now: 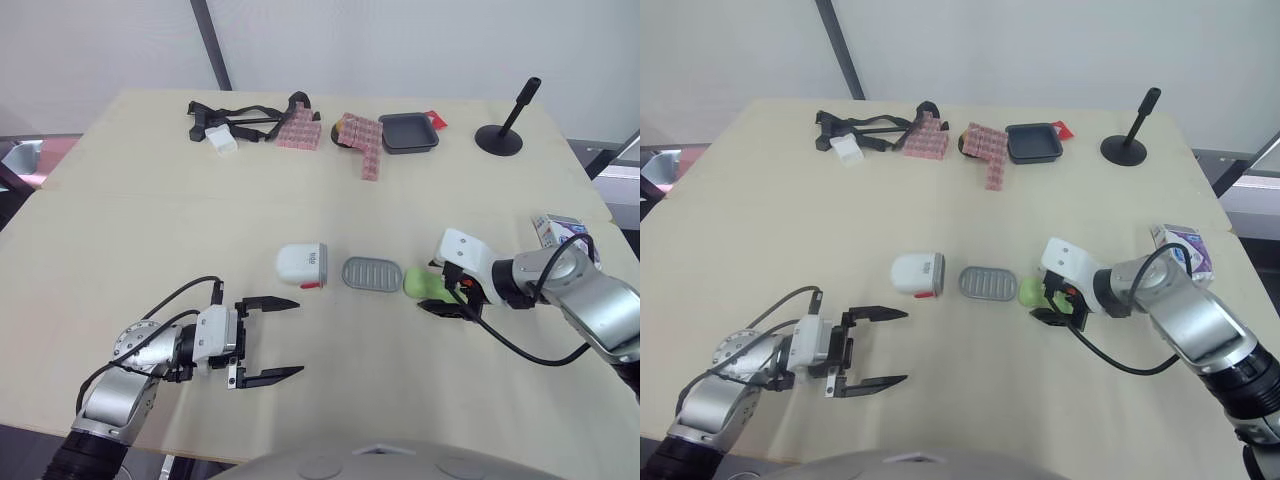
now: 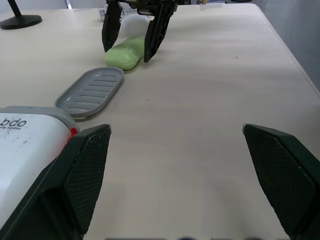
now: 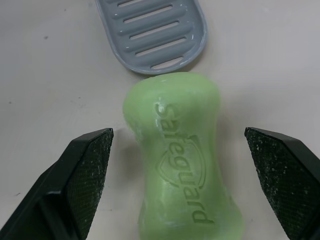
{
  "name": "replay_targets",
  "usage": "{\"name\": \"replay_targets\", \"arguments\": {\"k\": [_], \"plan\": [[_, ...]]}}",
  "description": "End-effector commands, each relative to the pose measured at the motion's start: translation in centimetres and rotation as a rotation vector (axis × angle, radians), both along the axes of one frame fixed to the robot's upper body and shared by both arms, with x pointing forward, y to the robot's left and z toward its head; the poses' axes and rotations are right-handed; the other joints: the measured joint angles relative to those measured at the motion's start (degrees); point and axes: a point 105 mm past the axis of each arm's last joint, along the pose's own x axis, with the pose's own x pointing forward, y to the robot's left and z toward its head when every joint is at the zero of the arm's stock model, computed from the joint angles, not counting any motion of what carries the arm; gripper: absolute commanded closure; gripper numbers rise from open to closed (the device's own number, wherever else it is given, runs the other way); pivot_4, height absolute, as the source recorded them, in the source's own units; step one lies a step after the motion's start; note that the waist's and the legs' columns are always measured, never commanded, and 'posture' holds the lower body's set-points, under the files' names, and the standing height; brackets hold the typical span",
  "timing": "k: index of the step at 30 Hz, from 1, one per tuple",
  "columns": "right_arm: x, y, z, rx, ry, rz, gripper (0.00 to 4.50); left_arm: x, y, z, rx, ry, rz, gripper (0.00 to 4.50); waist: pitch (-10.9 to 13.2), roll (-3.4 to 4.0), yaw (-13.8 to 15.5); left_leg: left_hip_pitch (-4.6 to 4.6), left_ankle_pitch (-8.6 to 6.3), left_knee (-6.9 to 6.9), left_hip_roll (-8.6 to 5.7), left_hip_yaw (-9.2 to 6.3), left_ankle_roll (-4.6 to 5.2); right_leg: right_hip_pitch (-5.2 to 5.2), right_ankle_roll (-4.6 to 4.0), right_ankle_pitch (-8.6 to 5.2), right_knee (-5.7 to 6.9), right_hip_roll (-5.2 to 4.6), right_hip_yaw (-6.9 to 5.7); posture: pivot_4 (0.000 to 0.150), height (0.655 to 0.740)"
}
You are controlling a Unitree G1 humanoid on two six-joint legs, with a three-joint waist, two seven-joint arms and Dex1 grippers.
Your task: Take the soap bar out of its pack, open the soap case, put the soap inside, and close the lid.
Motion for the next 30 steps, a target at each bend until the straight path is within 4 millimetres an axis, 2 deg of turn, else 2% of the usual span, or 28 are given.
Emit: {"name": "replay_targets", "arguments": {"k": [1,3,4,7,14,18,24,28,30], "plan": [[-0.1,0.0,0.5,-0.014,-0.027,0.007,0.76,0.1,-0.2,0.4,-0.015,-0.024,0.001,0.0,0.0,0.0,0.0,0.0,0.0,0.0,0.0,0.0,0.0,0.0,0.0,0.0,0.0,0.0,0.0,0.15,0.74],[-0.5,-0.2,0.2,-0.03,-0.014,0.015,1.4,0.2,-0.2,0.4,-0.015,-0.024,0.004,0.0,0.0,0.0,0.1,0.0,0.0,0.0,0.0,0.0,-0.02,0.0,0.0,0.0,0.01,0.0,0.0,0.15,0.74],[-0.6,-0.3,0.1,-0.037,-0.01,0.021,1.87,0.2,-0.2,0.4,-0.015,-0.024,0.005,0.0,0.0,0.0,0.1,0.0,-0.01,0.0,0.0,0.0,-0.03,0.0,0.01,0.0,0.01,0.0,0.01,0.15,0.74],[-0.7,-0.3,0.1,-0.034,-0.011,0.019,2.77,0.2,-0.2,0.4,-0.016,-0.024,0.005,0.0,0.0,0.0,0.2,0.0,-0.01,0.0,0.0,0.0,-0.04,0.01,0.01,0.01,0.01,0.0,0.01,0.15,0.74],[-0.7,0.0,0.4,-0.018,-0.032,0.036,2.79,0.2,-0.4,0.3,-0.018,-0.021,0.005,0.0,0.0,-0.01,0.3,0.01,0.0,0.0,0.0,0.0,-0.08,0.04,0.01,0.01,0.02,0.01,0.01,0.15,0.74],[-0.4,0.6,2.1,0.01,-0.067,0.078,2.79,0.1,-0.3,0.3,-0.02,-0.019,0.009,0.0,0.0,0.0,0.3,0.01,0.0,0.0,0.0,0.0,-0.1,0.04,0.02,0.01,0.03,0.01,0.02,0.15,0.74],[0.4,3.0,5.5,0.079,-0.138,0.166,2.79,0.6,0.2,0.4,-0.03,-0.013,0.046,0.0,0.0,0.0,0.0,0.01,0.04,0.0,0.01,0.05,-0.19,0.01,0.01,0.01,0.24,0.04,0.09,0.15,0.74],[0.3,5.0,6.3,0.101,-0.142,0.232,2.79,1.0,0.5,0.4,-0.037,-0.002,0.082,0.0,0.0,0.0,0.3,0.03,0.06,0.03,0.02,0.04,-0.21,-0.02,0.01,0.0,0.3,0.05,0.09,0.15,0.74],[0.7,6.6,6.1,0.115,-0.141,0.269,2.79,1.4,0.7,0.5,-0.051,0.01,0.118,0.0,0.0,-0.01,0.1,0.04,0.07,0.06,0.02,0.05,-0.22,-0.08,0.01,0.0,0.36,0.05,0.09,0.15,0.74]]}}
